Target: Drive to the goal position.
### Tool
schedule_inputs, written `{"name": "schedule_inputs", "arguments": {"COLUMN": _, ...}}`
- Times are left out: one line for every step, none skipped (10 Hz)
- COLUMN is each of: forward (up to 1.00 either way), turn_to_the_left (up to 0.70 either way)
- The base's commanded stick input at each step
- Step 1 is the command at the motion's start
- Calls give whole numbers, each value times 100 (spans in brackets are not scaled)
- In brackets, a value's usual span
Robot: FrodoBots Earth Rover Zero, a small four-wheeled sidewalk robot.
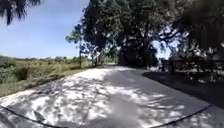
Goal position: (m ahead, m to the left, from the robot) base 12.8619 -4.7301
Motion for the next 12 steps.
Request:
{"name": "schedule_inputs", "arguments": {"forward": 85, "turn_to_the_left": 0}}
{"name": "schedule_inputs", "arguments": {"forward": 85, "turn_to_the_left": 0}}
{"name": "schedule_inputs", "arguments": {"forward": 85, "turn_to_the_left": 0}}
{"name": "schedule_inputs", "arguments": {"forward": 85, "turn_to_the_left": 0}}
{"name": "schedule_inputs", "arguments": {"forward": 85, "turn_to_the_left": 0}}
{"name": "schedule_inputs", "arguments": {"forward": 85, "turn_to_the_left": 0}}
{"name": "schedule_inputs", "arguments": {"forward": 85, "turn_to_the_left": 0}}
{"name": "schedule_inputs", "arguments": {"forward": 85, "turn_to_the_left": 0}}
{"name": "schedule_inputs", "arguments": {"forward": 85, "turn_to_the_left": 0}}
{"name": "schedule_inputs", "arguments": {"forward": 85, "turn_to_the_left": 0}}
{"name": "schedule_inputs", "arguments": {"forward": 85, "turn_to_the_left": 0}}
{"name": "schedule_inputs", "arguments": {"forward": 85, "turn_to_the_left": 0}}
